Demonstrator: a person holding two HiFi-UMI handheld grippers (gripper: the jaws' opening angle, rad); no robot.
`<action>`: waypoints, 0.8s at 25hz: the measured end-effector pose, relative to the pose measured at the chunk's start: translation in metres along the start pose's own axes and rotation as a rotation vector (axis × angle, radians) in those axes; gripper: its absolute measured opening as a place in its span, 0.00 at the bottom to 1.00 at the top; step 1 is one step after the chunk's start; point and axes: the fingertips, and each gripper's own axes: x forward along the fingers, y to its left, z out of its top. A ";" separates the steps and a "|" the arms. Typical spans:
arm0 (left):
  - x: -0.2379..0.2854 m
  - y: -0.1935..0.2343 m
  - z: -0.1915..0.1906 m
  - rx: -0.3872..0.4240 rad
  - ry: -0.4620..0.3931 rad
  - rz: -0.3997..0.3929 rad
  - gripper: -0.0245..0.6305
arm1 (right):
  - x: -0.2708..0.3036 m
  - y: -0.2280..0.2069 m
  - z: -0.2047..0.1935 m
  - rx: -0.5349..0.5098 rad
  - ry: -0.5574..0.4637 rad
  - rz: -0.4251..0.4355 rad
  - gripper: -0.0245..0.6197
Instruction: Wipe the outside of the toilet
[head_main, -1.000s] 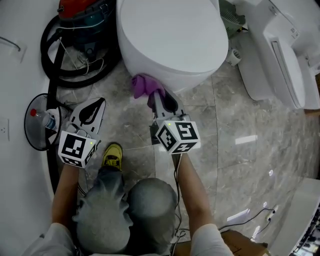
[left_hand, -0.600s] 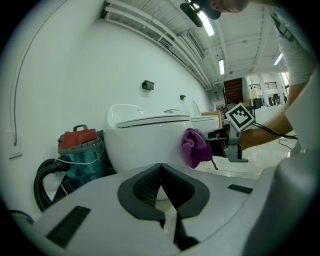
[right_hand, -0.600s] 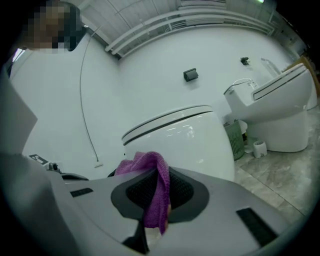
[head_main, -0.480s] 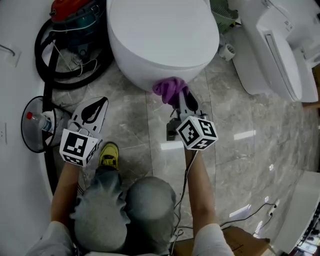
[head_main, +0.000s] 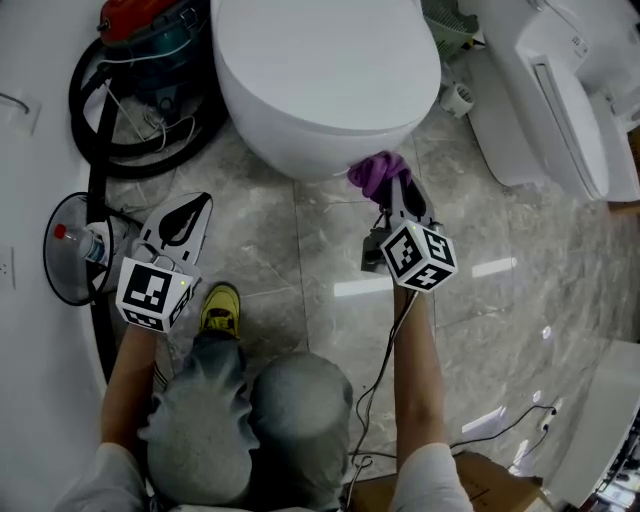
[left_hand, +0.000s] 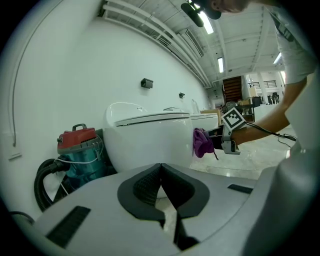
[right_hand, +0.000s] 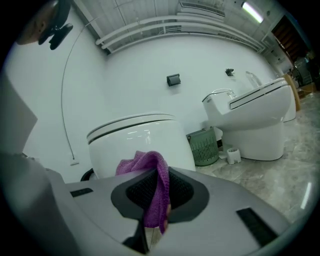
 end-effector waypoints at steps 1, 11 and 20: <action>0.000 0.000 -0.001 -0.001 0.001 0.000 0.06 | -0.009 0.005 -0.002 -0.016 -0.003 0.010 0.13; 0.002 -0.007 -0.016 0.008 0.031 -0.017 0.06 | -0.039 0.117 -0.080 -0.125 0.115 0.285 0.13; -0.011 0.011 -0.045 -0.006 0.090 0.000 0.06 | 0.047 0.154 -0.117 -0.019 0.194 0.273 0.13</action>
